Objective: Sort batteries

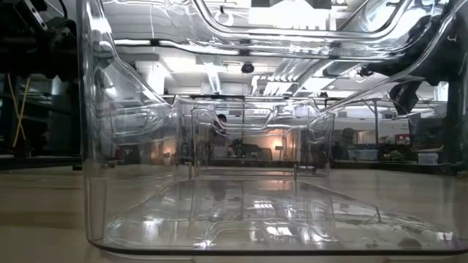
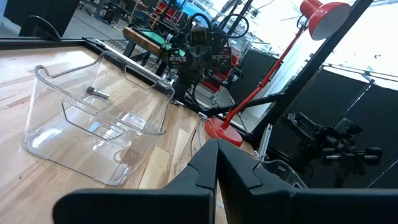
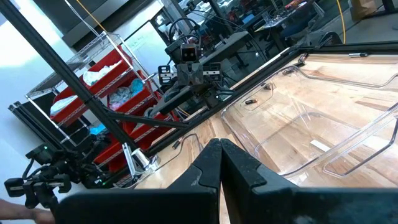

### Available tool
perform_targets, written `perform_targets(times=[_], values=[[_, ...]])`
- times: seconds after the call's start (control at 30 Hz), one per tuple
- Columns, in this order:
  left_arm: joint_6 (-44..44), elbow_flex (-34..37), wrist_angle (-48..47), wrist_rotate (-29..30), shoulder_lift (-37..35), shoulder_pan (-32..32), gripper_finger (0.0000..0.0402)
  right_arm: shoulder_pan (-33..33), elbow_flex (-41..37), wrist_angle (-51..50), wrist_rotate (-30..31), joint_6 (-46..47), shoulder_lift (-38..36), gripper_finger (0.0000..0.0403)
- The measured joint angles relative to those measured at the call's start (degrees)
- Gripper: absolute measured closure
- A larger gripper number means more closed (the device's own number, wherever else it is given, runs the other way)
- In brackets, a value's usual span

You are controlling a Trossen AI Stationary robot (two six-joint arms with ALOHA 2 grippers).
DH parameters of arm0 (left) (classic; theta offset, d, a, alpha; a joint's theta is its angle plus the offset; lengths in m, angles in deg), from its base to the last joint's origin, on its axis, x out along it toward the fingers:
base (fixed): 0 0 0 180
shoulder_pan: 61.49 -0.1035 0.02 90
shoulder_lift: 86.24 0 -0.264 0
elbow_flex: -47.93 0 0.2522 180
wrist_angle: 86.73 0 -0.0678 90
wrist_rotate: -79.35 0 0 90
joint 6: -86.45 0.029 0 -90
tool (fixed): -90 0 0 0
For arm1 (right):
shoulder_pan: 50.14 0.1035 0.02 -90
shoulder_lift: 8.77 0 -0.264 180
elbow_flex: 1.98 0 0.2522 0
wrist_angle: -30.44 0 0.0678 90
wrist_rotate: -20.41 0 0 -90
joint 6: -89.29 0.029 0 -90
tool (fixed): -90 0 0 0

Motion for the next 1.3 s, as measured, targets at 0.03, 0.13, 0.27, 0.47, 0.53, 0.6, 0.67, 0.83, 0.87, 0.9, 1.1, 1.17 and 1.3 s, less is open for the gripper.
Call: perform_targets(times=[0.03,0.13,0.27,0.47,0.53,0.6,0.67,0.83,0.87,0.9,1.1,1.17,1.3], values=[[0.0,0.0,0.0,0.0,0.0,0.0,0.0401,0.0,0.0,0.0,0.0,0.0,0.0,0.0402],[0.0,0.0,0.0,0.0,0.0,0.0,0.0401,0.0,0.0,0.0,0.0,0.0,0.0,0.0402],[0.0,0.0,0.0,0.0,0.0,0.0,0.0401,0.0,0.0,0.0,0.0,0.0,0.0,0.0402],[0.0,0.0,0.0,0.0,0.0,0.0,0.0401,0.0,0.0,0.0,0.0,0.0,0.0,0.0402],[0.0,0.0,0.0,0.0,0.0,0.0,0.0401,0.0,0.0,0.0,0.0,0.0,0.0,0.0402],[0.0,0.0,0.0,0.0,0.0,0.0,0.0401,0.0,0.0,0.0,0.0,0.0,0.0,0.0402],[0.0,0.0,0.0,0.0,0.0,0.0,0.0401,0.0,0.0,0.0,0.0,0.0,0.0,0.0402],[-2.0,0.0,3.7,2.4,0.2,0.0,0.0401,0.0,0.0,0.0,0.0,0.0,0.0,0.0402],[-5.3,0.0,7.6,4.5,0.3,0.0,0.0401,0.0,0.0,0.0,0.0,0.0,0.0,0.0402],[-8.3,0.0,12.1,7.3,0.3,0.0,0.0401,0.0,0.0,0.0,0.0,0.0,0.0,0.0402],[-2.9,-2.0,38.2,14.8,7.4,-0.2,0.0401,0.0,0.0,0.0,0.0,0.0,0.0,0.0402],[-0.7,-5.6,36.4,13.8,12.4,-0.2,0.0401,0.0,0.0,0.0,0.0,0.0,0.0,0.0402],[8.7,-14.6,28.7,12.8,24.7,-0.2,0.0401,0.0,0.0,0.0,0.0,0.0,0.0,0.0402]])
